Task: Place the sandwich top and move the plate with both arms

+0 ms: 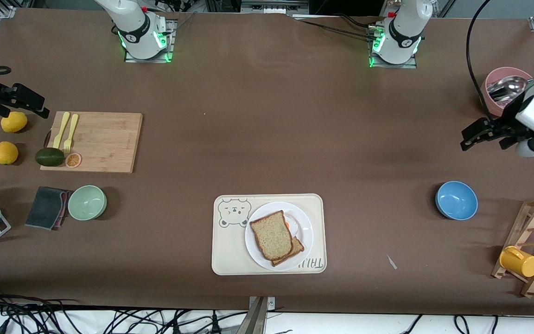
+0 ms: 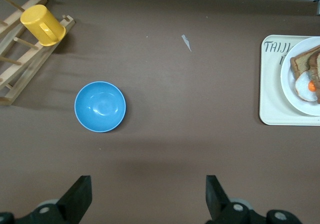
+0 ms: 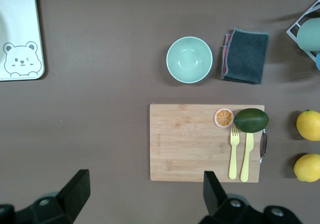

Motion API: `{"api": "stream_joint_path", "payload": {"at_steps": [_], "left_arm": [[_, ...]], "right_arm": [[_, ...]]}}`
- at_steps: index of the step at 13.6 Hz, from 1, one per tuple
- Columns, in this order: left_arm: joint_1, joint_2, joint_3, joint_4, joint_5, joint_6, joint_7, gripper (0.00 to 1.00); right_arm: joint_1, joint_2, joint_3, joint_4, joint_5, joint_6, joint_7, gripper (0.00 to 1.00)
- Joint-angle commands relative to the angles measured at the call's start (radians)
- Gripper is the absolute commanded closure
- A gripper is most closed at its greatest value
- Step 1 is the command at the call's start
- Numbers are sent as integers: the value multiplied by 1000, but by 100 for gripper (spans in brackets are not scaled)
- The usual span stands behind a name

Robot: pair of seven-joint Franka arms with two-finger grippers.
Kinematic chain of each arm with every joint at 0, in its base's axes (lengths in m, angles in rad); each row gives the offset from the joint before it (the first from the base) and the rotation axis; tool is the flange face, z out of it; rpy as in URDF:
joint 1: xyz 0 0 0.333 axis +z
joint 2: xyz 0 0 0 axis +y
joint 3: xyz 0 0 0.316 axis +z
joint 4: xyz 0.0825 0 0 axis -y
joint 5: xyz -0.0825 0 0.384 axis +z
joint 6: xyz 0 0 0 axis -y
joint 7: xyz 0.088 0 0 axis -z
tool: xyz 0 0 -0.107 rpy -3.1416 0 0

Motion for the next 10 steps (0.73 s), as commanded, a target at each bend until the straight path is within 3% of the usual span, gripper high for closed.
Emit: {"api": "stream_joint_path", "payload": {"at_steps": [1,10], "left_arm": [[2,-2,-6,54,30,-46,-16,0],[0,3,-6,75,30,-104,-11,0]], "right_arm": [[-16,-12,16,-6,-6,0,7,0],[-16,-12,14,-6,-7,0,4,0]]}}
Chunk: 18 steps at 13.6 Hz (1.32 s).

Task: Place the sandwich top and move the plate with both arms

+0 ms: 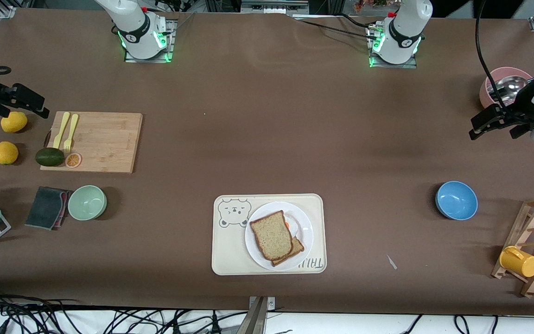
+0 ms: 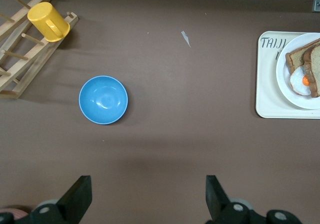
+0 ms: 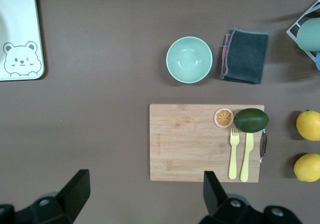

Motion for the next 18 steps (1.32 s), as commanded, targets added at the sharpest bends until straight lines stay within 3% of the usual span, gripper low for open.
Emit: {"api": "stream_joint_path", "payload": {"at_steps": [1,8,18], "left_arm": [[0,9,-8,30,30,-28,-10,0],[28,2,9,33,11,-125,-5,0],[30,9,6,55,12,-128,-16,0]], "right_arm": [[-16,-12,14,-6,-7,0,4,0],[-16,-11,14,-7,-39,0,-2,0],[-16,-11,14,-7,-39,2,-4,0]]}}
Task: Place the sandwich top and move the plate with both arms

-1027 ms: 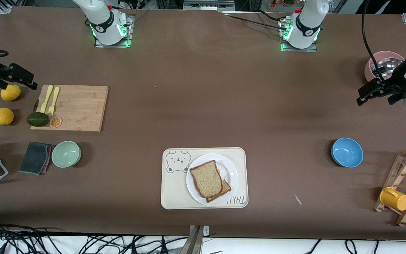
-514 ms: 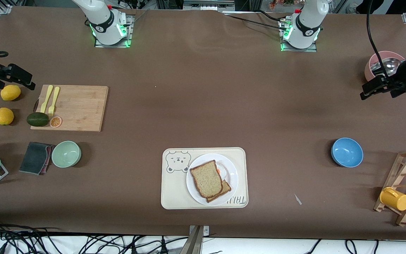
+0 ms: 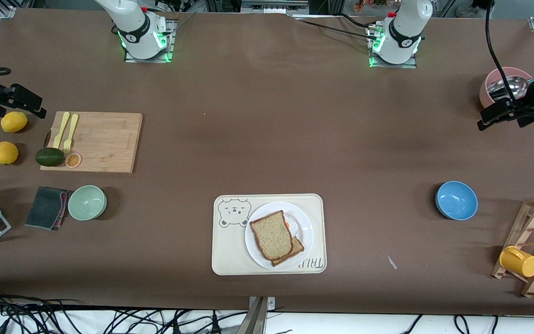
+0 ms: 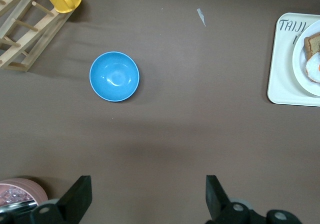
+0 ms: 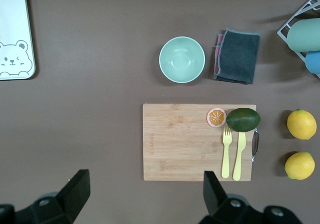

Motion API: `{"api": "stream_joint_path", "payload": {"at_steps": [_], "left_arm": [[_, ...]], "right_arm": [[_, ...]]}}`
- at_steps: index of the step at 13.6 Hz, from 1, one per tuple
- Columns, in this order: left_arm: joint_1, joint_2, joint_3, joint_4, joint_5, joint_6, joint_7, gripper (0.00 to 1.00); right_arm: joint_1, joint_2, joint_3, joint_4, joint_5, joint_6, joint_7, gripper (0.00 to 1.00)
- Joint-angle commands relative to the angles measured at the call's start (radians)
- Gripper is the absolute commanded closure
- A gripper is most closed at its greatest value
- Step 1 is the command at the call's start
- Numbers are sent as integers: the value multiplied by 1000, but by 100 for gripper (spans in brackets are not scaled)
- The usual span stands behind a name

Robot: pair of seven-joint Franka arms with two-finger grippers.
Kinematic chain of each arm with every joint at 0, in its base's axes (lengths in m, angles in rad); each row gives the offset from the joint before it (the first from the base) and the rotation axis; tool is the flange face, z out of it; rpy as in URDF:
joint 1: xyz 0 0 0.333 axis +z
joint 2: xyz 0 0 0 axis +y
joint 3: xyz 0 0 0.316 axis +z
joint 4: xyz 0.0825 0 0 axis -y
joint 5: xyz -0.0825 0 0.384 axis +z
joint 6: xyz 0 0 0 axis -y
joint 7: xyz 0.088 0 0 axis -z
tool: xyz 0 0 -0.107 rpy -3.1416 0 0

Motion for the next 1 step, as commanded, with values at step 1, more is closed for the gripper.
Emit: {"api": "stream_joint_path", "payload": {"at_steps": [1], "left_arm": [[0,9,-4,32,12,-22,-8,0]], "right_arm": [[-16,-11,14,-7,-9,2,-3,0]]}}
